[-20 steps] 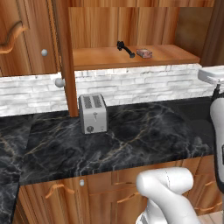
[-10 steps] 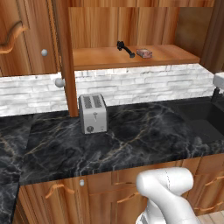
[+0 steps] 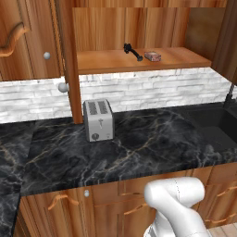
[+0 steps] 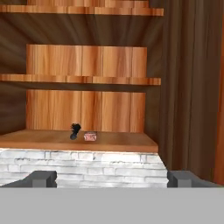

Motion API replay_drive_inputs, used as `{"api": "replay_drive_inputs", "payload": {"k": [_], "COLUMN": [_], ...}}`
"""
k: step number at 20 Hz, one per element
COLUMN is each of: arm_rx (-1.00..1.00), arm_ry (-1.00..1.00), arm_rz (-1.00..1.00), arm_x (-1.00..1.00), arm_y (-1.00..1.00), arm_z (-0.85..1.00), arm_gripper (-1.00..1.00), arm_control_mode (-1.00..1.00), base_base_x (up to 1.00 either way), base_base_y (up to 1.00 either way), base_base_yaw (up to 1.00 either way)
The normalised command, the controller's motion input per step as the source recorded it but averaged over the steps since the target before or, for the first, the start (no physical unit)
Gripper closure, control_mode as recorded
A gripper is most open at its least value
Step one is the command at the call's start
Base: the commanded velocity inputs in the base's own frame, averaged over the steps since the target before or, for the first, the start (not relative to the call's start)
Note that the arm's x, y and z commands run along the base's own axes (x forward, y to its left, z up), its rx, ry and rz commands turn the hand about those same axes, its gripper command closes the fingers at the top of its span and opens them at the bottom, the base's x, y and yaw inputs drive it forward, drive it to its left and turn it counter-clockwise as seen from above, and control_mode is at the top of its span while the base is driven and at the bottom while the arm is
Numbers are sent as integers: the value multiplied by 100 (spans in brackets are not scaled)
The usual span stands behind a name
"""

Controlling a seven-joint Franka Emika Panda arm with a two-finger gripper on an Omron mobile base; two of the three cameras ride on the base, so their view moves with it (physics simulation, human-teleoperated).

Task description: Pick up the dish brush and bar soap from the sink, and place them back in the cabinet, and close the cabinet doors.

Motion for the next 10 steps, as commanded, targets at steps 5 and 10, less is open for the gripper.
{"api": "replay_drive_inputs", "payload": {"k": [5,10], "arm_rx": [0,0], "arm_ry": [-1,0], "arm_rz": [0,0], "arm_x": [-22,-8], "arm_y": [-24,-20], "arm_z": [0,0], "arm_gripper": [-100,-100], "arm_control_mode": [-100,-100], "base_base_x": [0,0], "base_base_y": [0,0], "base_base_yaw": [0,0]}}
